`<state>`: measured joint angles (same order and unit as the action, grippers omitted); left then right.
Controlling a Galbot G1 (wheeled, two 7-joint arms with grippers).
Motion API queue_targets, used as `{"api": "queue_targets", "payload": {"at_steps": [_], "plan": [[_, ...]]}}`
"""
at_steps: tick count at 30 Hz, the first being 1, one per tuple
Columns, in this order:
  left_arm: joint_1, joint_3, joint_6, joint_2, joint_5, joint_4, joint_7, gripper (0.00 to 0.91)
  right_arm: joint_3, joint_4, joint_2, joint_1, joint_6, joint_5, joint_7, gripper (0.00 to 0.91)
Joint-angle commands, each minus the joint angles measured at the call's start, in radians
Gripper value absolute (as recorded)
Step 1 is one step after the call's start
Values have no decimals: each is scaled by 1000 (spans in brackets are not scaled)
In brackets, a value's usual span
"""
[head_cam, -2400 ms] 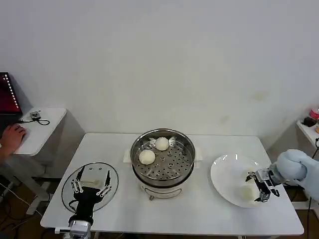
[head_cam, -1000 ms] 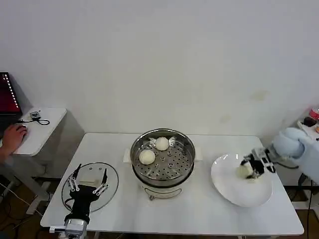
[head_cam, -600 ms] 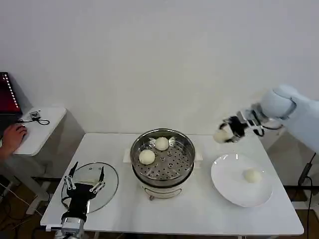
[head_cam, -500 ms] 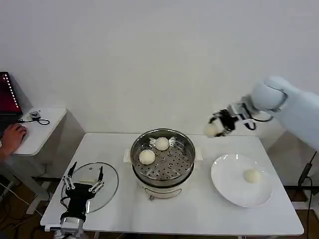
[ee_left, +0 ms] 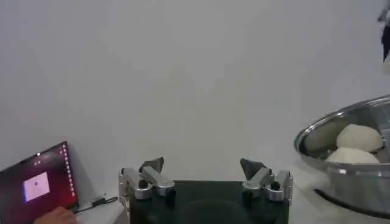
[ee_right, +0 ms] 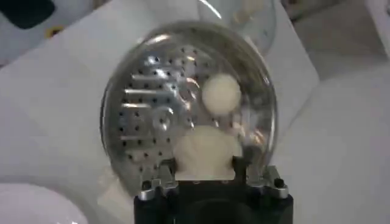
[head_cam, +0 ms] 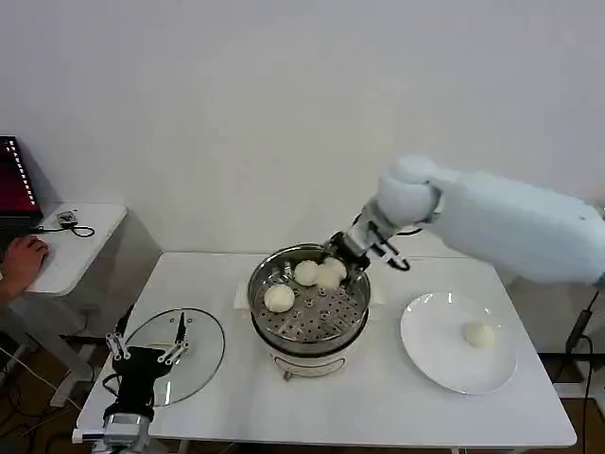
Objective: Take steamed baozi put them in steamer then cover it.
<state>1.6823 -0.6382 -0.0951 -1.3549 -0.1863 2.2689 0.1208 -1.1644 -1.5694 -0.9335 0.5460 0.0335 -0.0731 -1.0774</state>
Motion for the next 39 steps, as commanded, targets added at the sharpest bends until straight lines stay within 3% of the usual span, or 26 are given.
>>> {"api": "queue_targets", "payload": {"at_steps": [1,12,24,27,29,30,39], "plan": [[24,-32,4,-21,-2,30,2,907,-66,-10,-125,-58,107,104,2,635],[40,-32,22,-35,-4,34,6,907,-73,22,-148,-103,138,166,3,635],[31,-28,27,-28,-3,25,7,907,-87,25,-137,-117,147,169,0,635],[26,-23,27,-28,-4,20,6,907,-88,28,-137,-113,151,167,-5,725],[24,-21,27,-28,-4,18,7,907,-86,29,-136,-111,154,168,-6,816],[23,-19,27,-27,-4,16,7,907,-82,33,-133,-108,158,165,0,907],[3,-19,23,-4,10,8,3,907,4,32,-48,-17,135,61,8,907]]}}
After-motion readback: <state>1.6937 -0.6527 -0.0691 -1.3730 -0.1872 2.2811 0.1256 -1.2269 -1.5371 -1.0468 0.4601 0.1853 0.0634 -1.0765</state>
